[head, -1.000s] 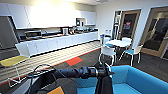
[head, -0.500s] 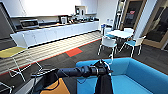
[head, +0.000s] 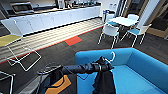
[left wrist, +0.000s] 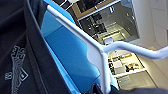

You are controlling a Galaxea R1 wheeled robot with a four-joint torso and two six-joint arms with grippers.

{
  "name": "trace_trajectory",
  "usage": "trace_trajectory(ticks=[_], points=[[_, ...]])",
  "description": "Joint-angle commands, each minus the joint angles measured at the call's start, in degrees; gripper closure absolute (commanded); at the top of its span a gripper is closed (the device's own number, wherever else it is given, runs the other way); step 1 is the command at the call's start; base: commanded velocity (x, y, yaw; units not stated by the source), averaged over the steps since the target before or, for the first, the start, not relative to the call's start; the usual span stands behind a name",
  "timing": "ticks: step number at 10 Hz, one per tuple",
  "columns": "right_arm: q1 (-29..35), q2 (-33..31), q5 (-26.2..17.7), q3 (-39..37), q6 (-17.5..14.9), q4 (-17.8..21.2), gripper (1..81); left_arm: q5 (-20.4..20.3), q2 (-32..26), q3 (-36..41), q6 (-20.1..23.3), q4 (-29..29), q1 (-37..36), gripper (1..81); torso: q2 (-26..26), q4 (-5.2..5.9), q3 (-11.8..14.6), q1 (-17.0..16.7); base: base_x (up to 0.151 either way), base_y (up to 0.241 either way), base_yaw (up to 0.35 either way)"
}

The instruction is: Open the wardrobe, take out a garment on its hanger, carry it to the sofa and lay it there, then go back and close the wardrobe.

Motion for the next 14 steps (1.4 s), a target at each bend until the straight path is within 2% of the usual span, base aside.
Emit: trace_trajectory(ticks=[1, 3, 6, 12, 13, 14], points=[[-0.04, 0.37, -4.07, 0.09, -0.08, 0.16, 1.0, -2.00, 4.04, -1.52, 0.10, 0.66, -11.07, 81.1, 0.00, 0.00, 0.05, 0.00, 0.000, 0.000, 0.000], [-0.05, 0.37, -3.98, 0.09, -0.08, 0.16, 1.0, -2.18, 7.10, -6.60, 0.10, 0.66, -11.43, 81.1, 0.02, 0.00, -1.11, 0.02, 0.000, 0.000, 0.000], [0.04, 0.37, -4.07, 0.27, -0.08, 0.16, 1.0, -1.65, 10.72, -11.36, 0.10, 1.10, -12.66, 81.1, 0.04, 0.00, -1.03, 0.05, 0.000, 0.000, 0.000], [0.04, 0.45, -4.07, 0.18, -0.08, 0.16, 1.0, 0.11, 11.85, -14.36, 0.10, 2.07, -15.91, 81.1, 0.06, 0.00, -1.05, 0.07, 0.000, 0.000, 0.000], [0.04, 0.45, -4.07, 0.18, -0.08, 0.16, 1.0, 0.11, 11.85, -14.27, 0.10, 2.15, -16.01, 1.0, 0.06, 0.00, -1.05, 0.07, 0.000, 0.000, 0.000], [0.04, 0.45, -4.07, 0.27, -0.08, 0.16, 1.0, 0.11, 11.85, -14.18, 0.10, 2.25, -16.00, 1.0, 0.06, 0.00, -1.05, 0.07, 0.000, 0.000, 0.000]])
